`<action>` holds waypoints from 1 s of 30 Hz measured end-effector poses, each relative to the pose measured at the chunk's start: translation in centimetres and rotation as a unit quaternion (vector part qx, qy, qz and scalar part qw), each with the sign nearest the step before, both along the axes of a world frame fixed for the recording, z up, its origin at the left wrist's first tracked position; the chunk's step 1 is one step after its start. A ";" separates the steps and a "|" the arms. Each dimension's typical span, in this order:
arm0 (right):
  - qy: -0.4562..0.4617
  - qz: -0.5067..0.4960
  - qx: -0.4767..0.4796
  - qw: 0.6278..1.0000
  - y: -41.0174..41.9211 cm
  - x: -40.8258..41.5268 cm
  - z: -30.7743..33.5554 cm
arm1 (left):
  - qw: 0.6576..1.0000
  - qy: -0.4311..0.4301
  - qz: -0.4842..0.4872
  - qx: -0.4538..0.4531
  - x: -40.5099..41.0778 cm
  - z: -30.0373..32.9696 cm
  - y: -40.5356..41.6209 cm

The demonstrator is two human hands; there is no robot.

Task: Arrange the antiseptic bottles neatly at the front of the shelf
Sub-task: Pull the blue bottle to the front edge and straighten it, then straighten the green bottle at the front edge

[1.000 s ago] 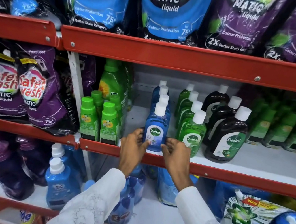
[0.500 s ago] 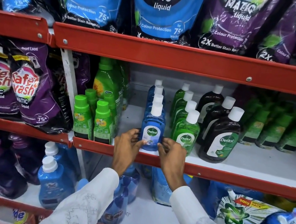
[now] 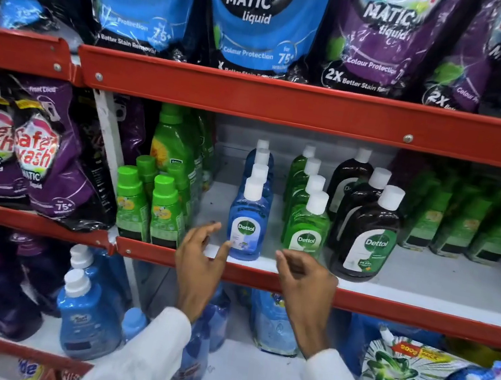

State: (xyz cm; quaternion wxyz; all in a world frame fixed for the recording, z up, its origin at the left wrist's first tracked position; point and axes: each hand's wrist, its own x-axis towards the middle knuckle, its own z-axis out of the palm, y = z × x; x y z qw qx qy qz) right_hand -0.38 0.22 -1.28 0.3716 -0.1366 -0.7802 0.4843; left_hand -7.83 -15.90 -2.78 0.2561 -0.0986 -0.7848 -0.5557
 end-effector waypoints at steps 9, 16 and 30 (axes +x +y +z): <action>-0.048 -0.049 0.050 0.996 5.6 0.1 -0.9 | 0.992 0.000 -0.106 -0.071 3.6 0.8 8.2; -0.093 -0.013 0.085 0.992 7.0 -0.4 -0.7 | 0.988 -0.006 -0.109 -0.109 1.9 0.4 9.3; -0.067 0.011 0.030 0.997 7.0 0.2 -0.5 | 0.991 -0.025 -0.099 -0.085 1.5 0.0 9.7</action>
